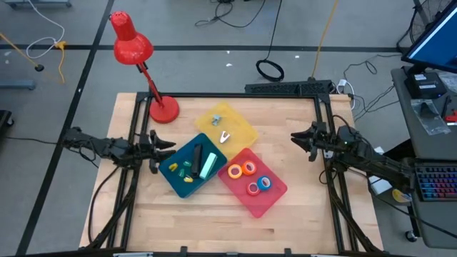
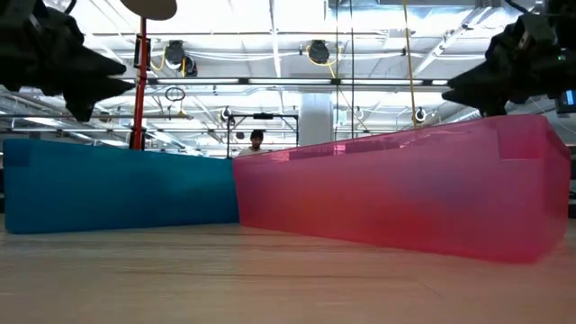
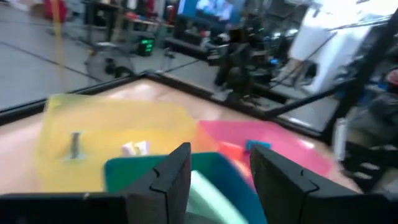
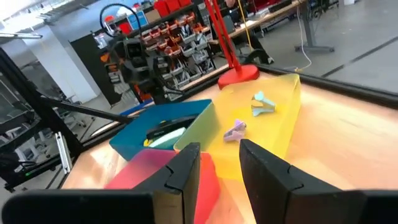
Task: Pick and place Stapler, Stapler remover, tape
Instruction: Return to Home Position
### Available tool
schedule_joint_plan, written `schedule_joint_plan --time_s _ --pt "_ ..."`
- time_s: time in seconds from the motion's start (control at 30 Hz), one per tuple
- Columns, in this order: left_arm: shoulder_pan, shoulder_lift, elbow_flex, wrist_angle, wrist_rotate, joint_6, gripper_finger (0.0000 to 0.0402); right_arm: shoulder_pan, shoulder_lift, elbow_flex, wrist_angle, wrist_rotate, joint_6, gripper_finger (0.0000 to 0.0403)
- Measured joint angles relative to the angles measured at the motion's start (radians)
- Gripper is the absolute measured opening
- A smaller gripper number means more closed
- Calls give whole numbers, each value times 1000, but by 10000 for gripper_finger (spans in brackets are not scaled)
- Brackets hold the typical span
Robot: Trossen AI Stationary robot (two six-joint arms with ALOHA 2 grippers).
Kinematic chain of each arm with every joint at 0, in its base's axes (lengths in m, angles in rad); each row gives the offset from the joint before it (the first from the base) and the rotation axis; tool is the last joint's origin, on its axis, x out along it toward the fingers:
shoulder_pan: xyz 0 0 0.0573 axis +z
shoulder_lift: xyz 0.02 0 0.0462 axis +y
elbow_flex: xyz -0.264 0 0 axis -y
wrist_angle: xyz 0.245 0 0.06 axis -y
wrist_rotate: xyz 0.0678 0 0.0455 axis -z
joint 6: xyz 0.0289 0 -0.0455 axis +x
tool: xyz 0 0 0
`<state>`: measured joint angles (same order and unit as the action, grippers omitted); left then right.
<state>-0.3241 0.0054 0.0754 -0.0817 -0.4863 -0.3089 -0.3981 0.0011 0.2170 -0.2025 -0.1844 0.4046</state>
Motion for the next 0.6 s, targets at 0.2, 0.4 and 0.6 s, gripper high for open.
schedule_joint_plan --time_s 0.2,0.4,0.6 --pt "3 0 -15 3 -73 33 166 0 2 -16 -53 -3 -8 107" --pt "38 5 -15 3 -83 15 166 0 2 -18 -51 -28 0 105" --pt "59 7 -15 3 -76 16 166 0 14 -139 265 107 -41 106"
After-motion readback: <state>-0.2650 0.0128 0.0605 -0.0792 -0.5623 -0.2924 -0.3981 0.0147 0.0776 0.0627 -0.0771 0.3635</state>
